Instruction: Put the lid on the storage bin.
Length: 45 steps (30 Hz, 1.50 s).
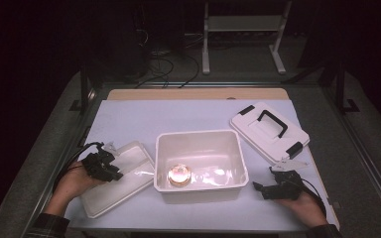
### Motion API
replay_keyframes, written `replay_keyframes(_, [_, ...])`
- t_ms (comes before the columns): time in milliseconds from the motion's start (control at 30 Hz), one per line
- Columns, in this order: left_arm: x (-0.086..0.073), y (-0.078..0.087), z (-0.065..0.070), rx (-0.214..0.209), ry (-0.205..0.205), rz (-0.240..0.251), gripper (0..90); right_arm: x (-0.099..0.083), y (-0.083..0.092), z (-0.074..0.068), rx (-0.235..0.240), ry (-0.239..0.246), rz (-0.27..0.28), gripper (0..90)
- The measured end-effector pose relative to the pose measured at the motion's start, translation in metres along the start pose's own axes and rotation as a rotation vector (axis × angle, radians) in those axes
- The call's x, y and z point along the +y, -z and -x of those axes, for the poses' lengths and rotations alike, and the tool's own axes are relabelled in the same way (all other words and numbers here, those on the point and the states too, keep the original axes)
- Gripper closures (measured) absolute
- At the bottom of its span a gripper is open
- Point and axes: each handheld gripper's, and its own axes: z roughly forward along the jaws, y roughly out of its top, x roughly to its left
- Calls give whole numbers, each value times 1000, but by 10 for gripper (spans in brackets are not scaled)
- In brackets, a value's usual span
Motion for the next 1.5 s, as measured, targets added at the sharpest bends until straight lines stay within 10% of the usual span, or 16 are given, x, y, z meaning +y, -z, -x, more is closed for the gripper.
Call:
replay_keyframes(800, [5,-1,7,-1,-36,-21,887,0,0,0,0,0,0,149])
replay_keyframes(1500, [20,72,-7,5,-57,37,886,0,0,0,0,0,0,149])
